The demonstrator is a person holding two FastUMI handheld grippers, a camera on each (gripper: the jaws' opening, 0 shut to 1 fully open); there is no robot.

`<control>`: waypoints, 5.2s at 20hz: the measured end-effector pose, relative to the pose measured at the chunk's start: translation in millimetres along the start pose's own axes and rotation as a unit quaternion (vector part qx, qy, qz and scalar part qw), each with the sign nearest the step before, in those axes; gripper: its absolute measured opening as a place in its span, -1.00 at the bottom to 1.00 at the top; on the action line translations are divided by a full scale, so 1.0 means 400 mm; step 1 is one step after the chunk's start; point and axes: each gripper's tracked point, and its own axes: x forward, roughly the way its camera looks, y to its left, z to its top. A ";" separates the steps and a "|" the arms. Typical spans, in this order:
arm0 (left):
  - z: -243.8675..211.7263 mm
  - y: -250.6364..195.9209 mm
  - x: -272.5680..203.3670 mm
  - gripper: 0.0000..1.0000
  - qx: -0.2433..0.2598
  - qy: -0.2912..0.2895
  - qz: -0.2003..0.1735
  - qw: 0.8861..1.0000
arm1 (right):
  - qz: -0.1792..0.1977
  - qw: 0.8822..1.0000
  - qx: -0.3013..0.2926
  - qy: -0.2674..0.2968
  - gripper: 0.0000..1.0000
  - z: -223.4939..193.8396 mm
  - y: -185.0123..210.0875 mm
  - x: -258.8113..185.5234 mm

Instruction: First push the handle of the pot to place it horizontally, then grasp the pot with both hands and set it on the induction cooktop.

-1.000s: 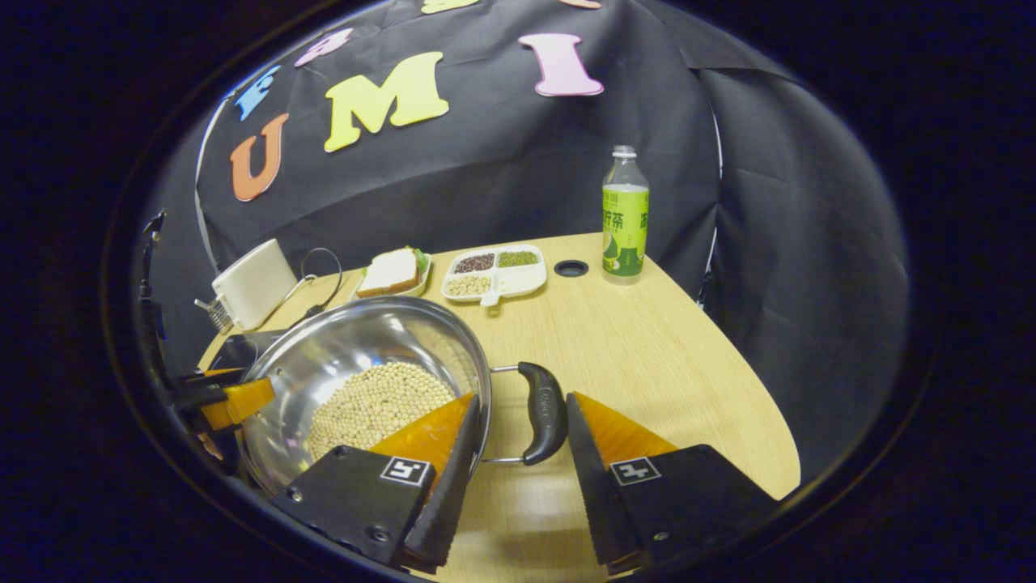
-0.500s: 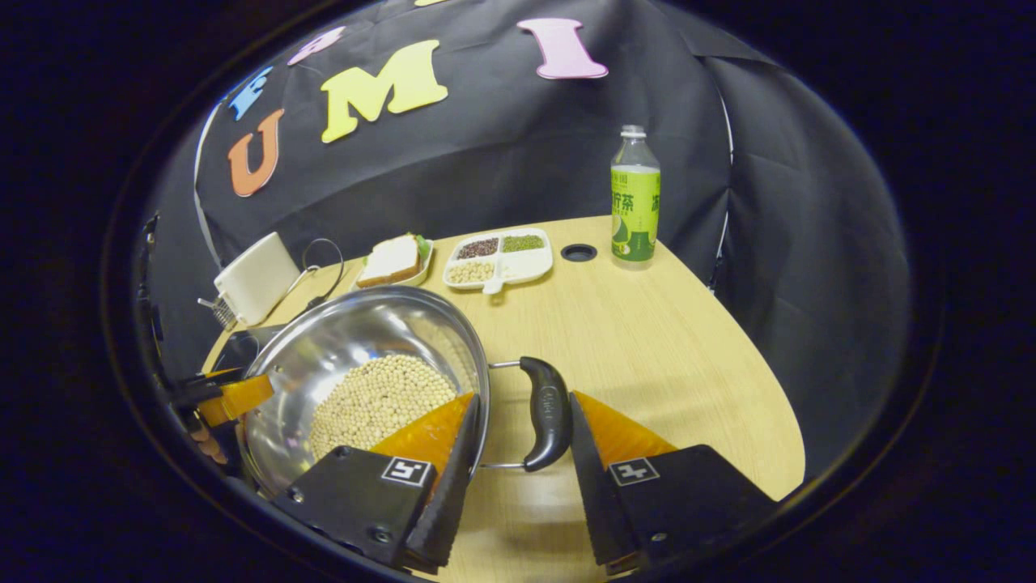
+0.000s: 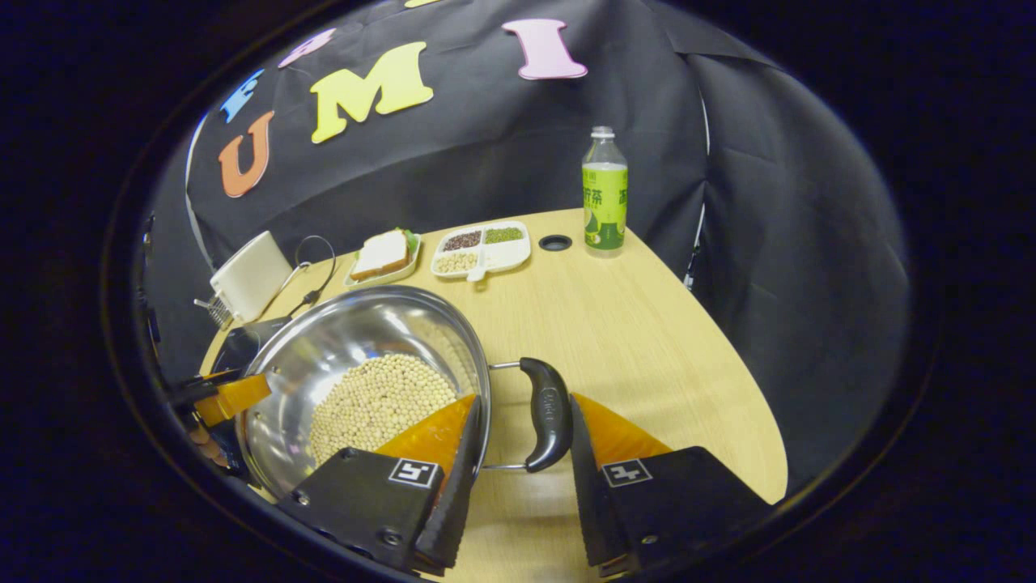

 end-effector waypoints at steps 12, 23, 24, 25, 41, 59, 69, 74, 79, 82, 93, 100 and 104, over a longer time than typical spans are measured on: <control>0.044 0.163 -0.186 0.11 -0.012 -0.043 0.026 0.999 | 0.020 0.998 -0.054 -0.031 0.18 0.036 0.196 -0.163; 0.095 0.491 -0.269 0.10 -0.028 -0.077 0.108 0.991 | 0.085 0.993 -0.079 -0.016 0.18 0.063 0.570 -0.112; 0.103 0.515 -0.268 0.11 -0.030 -0.077 0.116 0.990 | 0.088 0.993 -0.083 -0.016 0.18 0.068 0.596 -0.105; 0.110 0.538 -0.269 0.11 -0.033 -0.076 0.122 0.989 | 0.090 0.992 -0.083 -0.016 0.18 0.076 0.620 -0.097; 0.193 0.745 -0.218 0.11 -0.050 -0.087 0.155 0.983 | 0.103 0.989 -0.106 -0.027 0.18 0.162 0.863 -0.010; 0.060 0.779 -0.110 0.12 -0.044 -0.049 0.148 0.987 | 0.084 0.990 -0.112 -0.003 0.18 0.044 0.859 0.110; 0.078 0.785 -0.133 0.29 -0.044 -0.065 0.159 0.984 | 0.135 0.987 -0.076 -0.031 0.41 0.058 0.858 0.109; 0.124 0.757 -0.215 0.96 -0.058 -0.102 0.165 0.979 | 0.152 0.983 -0.049 -0.087 0.75 0.106 0.796 0.034; 0.151 0.676 -0.308 0.96 -0.042 -0.141 0.151 0.978 | 0.131 0.985 -0.036 -0.107 0.86 0.102 0.698 -0.079; 0.154 0.618 -0.361 0.96 -0.037 -0.162 0.147 0.975 | 0.125 0.984 -0.034 -0.122 0.86 0.093 0.644 -0.156; 0.119 0.335 -0.592 0.96 -0.004 -0.230 0.102 0.968 | 0.073 0.975 -0.047 -0.202 0.87 0.023 0.384 -0.475; 0.145 0.227 -0.811 0.95 0.004 -0.296 0.080 0.952 | 0.069 0.952 -0.011 -0.298 0.95 0.052 0.249 -0.772; 0.160 0.212 -0.903 0.94 0.017 -0.323 0.094 0.941 | 0.059 0.936 -0.026 -0.345 0.89 0.064 0.211 -0.909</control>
